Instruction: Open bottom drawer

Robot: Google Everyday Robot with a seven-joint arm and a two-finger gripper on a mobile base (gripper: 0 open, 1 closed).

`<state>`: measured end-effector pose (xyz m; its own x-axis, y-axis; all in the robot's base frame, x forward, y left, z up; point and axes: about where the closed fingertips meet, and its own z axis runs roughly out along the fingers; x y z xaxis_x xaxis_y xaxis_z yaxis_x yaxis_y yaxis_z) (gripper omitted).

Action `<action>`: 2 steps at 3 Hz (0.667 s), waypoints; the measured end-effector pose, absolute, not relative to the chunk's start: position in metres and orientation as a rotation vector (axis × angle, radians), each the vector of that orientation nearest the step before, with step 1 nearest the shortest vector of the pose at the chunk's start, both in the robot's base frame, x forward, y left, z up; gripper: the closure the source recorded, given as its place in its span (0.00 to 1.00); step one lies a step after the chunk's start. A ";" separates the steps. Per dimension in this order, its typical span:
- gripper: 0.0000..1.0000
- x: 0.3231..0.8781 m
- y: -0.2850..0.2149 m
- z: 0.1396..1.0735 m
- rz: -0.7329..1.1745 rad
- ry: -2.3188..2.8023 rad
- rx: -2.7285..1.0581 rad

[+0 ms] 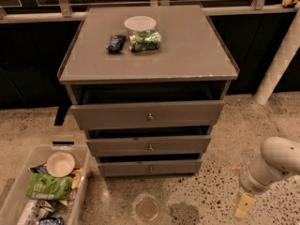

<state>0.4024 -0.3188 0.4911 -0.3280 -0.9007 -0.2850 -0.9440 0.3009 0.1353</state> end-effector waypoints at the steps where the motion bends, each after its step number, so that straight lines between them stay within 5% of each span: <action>1: 0.00 0.436 -0.303 0.465 0.309 2.298 -1.796; 2: 0.00 0.486 -0.278 0.459 0.200 2.135 -1.774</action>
Offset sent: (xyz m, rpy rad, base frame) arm 0.1360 0.0659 -0.0290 0.0544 -0.4406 0.1389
